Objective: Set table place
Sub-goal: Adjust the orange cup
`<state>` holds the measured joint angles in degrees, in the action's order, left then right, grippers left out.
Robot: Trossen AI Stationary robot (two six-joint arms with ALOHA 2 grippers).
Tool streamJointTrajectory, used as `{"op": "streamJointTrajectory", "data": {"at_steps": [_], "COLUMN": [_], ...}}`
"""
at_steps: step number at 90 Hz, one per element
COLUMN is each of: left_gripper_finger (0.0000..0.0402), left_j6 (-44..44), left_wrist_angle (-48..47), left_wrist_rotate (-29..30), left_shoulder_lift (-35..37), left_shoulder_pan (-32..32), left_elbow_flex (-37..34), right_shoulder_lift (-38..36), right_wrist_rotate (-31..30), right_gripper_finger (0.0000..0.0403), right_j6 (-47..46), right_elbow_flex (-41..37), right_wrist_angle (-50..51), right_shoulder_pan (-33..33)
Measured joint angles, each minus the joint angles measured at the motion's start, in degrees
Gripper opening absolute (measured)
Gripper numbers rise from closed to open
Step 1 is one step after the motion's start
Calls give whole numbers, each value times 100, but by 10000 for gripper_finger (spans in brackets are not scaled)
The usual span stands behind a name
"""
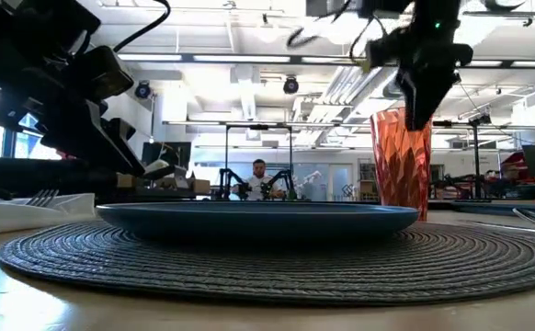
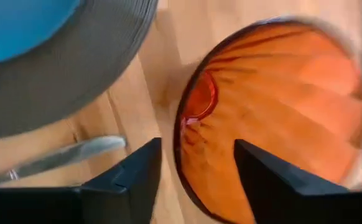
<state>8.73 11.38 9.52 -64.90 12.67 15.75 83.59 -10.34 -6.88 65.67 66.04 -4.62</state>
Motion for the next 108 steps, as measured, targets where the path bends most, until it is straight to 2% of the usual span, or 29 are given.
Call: {"op": "streamJointTrajectory", "data": {"at_steps": [15,30,44,80,92,108], "left_gripper_finger": [142,142,142,142,142,142], "left_j6": [-31,-37,-44,-42,-42,-42], "left_wrist_angle": [0,-5,3,11,11,20], "left_wrist_rotate": [2,2,2,3,4,4], "left_shoulder_lift": [0,0,0,0,0,-1], "left_shoulder_pan": [0,0,0,0,0,0], "left_elbow_flex": [0,0,0,2,1,2], "right_shoulder_lift": [129,-301,-646,-549,-548,-548], "right_wrist_rotate": [245,348,499,493,481,458], "right_gripper_finger": [21,4,1,6,34,99], "right_j6": [151,-257,-739,-1110,-1160,-1117], "right_elbow_flex": [2,83,90,-496,-590,-464], "right_wrist_angle": [65,602,565,157,147,150], "right_shoulder_pan": [-100,16,316,505,505,505]}}
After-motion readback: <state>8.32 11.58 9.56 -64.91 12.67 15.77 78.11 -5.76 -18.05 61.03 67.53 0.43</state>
